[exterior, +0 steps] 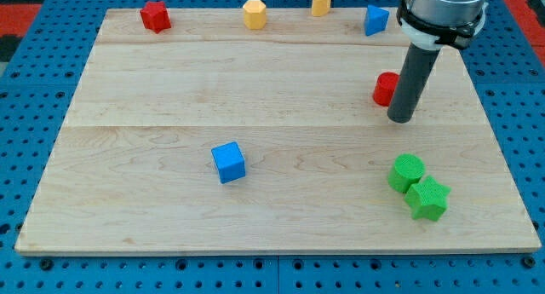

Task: Separate the green star from the green circle

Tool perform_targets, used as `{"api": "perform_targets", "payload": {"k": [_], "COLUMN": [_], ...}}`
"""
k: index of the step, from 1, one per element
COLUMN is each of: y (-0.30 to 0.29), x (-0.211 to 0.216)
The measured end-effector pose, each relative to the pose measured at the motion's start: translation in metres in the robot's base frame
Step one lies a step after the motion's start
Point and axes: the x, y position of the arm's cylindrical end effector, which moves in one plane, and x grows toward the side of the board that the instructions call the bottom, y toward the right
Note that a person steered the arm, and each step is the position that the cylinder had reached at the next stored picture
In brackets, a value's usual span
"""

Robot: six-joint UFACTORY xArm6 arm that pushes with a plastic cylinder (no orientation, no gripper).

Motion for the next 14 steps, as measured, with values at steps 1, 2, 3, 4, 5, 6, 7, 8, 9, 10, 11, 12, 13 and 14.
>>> {"api": "perform_targets", "payload": {"k": [1,2,3,4,5,6,7,8,9,10,11,12,13,14], "y": [-0.005,-0.006,-0.006,-0.005,0.041,0.095,0.115,0.113,0.106,0.1,0.097,0.097,0.097,0.059], "x": [0.0,0.0,0.0,0.0,-0.001,0.017,0.038,0.041,0.041,0.041,0.041,0.061,0.094,0.126]}}
